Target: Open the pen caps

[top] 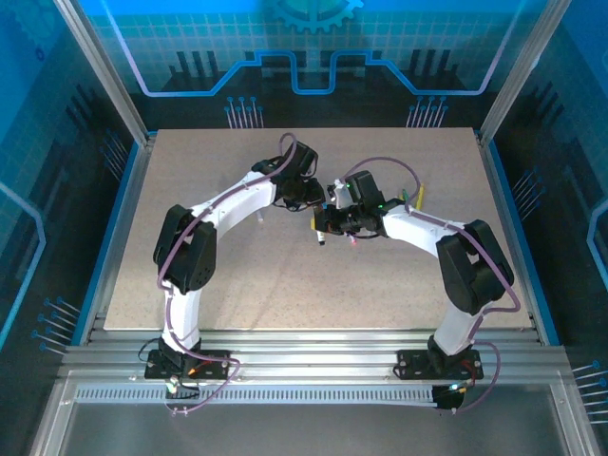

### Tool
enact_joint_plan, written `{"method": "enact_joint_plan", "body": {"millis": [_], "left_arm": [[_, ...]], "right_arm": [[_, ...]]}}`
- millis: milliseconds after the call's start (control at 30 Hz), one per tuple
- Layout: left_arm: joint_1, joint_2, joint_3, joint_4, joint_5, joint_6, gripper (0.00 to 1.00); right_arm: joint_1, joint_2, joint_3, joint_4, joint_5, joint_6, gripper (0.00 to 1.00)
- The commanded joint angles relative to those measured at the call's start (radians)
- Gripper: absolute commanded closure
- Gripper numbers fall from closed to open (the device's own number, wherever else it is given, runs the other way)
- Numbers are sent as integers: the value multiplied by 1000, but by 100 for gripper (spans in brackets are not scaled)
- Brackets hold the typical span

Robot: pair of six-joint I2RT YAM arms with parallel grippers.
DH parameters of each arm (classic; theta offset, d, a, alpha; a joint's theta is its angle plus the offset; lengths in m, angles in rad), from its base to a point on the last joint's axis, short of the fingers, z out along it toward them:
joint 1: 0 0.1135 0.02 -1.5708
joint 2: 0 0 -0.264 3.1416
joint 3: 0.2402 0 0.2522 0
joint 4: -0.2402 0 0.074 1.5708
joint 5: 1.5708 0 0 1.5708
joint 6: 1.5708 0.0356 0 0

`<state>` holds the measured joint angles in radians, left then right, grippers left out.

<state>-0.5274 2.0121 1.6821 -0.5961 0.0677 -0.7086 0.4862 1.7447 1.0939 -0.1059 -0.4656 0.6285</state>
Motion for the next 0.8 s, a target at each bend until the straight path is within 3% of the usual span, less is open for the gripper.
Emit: {"method": "enact_joint_plan", "body": {"millis": [0,67,133,300,567,700,767], "left_arm": [[10,39,34,-50,-37,-2,76],[13,46,40,-55,-42,-1,84],[19,53,51,-64,-50,5,100],[52,68,94,-102,-158,36,100],[93,137,208,-133,-204,55,100],[89,151,216,-128,-182,41,100],[87,147,208,-139,-189,59,100]], "right_arm": [[11,-37,-3,-3,-27,-12,100],[16,-39,-6,-11,-29,-14,100],[19,-47,-15,-23,-33,-16,100],[35,-151,-119,-109,-71,-17,100],[99,-547,-361,-297,-25,29,100],[62,-567,-346,-322,15,8,100],[2,-548,-313,-366,105,-22,100]]}}
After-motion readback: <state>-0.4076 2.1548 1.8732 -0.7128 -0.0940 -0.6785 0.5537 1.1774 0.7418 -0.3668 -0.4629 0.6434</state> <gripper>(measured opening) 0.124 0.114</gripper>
